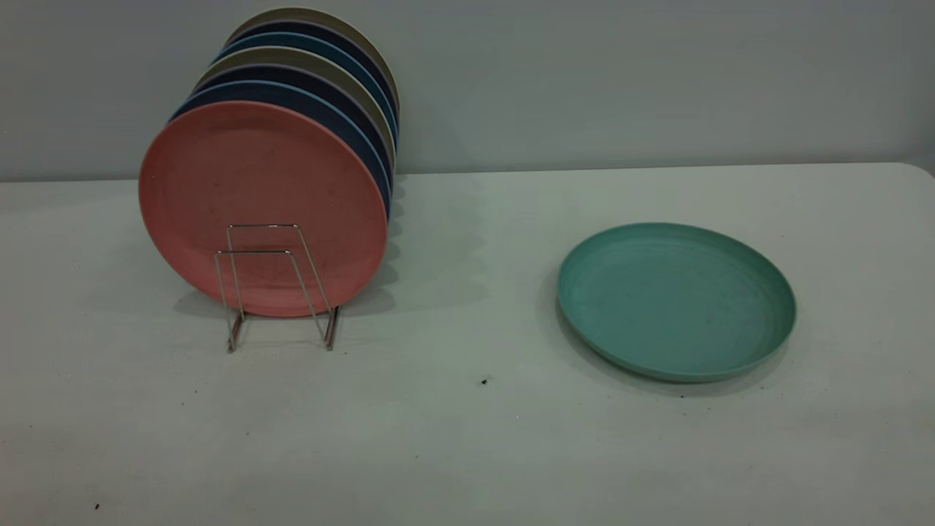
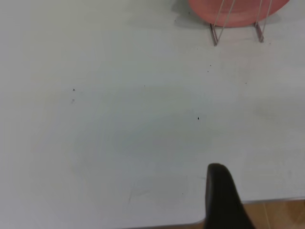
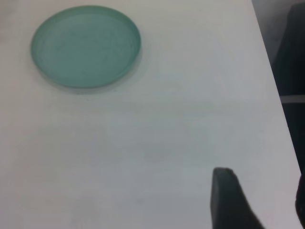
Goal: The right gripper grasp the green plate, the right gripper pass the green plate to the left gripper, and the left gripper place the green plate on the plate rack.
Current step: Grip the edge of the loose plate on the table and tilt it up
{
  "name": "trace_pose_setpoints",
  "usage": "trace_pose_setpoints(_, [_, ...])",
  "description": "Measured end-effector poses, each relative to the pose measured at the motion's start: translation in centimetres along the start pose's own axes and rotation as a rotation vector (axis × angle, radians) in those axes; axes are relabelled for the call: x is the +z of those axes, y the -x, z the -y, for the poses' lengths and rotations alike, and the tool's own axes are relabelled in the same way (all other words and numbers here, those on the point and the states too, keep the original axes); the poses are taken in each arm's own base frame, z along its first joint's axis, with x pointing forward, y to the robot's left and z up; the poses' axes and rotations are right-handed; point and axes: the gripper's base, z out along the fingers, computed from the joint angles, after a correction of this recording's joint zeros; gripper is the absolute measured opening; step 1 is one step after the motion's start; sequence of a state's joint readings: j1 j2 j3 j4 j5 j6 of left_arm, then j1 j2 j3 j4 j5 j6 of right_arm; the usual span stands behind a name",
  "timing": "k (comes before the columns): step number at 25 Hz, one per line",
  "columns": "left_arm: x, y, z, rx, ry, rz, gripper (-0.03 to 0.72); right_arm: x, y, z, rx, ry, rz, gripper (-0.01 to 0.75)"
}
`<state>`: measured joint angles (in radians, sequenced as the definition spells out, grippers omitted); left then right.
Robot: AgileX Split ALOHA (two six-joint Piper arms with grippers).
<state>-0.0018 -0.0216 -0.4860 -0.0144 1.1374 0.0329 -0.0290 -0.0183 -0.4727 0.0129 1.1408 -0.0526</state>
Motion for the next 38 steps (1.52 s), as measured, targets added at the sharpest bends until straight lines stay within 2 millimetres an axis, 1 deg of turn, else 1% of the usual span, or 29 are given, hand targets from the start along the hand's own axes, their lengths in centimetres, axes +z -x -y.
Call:
trace_pose_setpoints(18, [0.0,0.0,0.0,0.000,0.000,0.000,0.443,0.0,0.0,-0.1,0.000,0.013,0.004,0.357])
trace_pose_setpoints(21, [-0.2,0.3,0.0,0.000,0.001,0.034,0.443,-0.3,0.8,-0.2,-0.024,0.024,0.060,0.357])
trace_pose_setpoints(24, [-0.4,1.6,0.0,-0.009,-0.002,0.153,0.443,0.2,2.4,-0.4,-0.019,0.048,0.118,0.357])
trace_pose_setpoints(27, [0.2,3.2,0.1,-0.033,-0.023,0.175,0.443,2.1,4.4,-0.7,0.019,0.103,0.100,0.357])
trace_pose_setpoints(32, [2.6,6.0,0.5,-0.075,-0.077,0.122,0.443,7.1,7.7,-1.9,0.036,0.262,0.029,0.371])
trace_pose_setpoints(35, [4.1,7.4,0.7,-0.094,-0.109,0.099,0.447,10.6,8.8,-2.7,0.060,0.360,-0.026,0.405])
trace_pose_setpoints(38, [5.5,8.4,1.0,-0.100,-0.141,0.078,0.467,14.3,9.2,-3.2,0.100,0.428,-0.078,0.419])
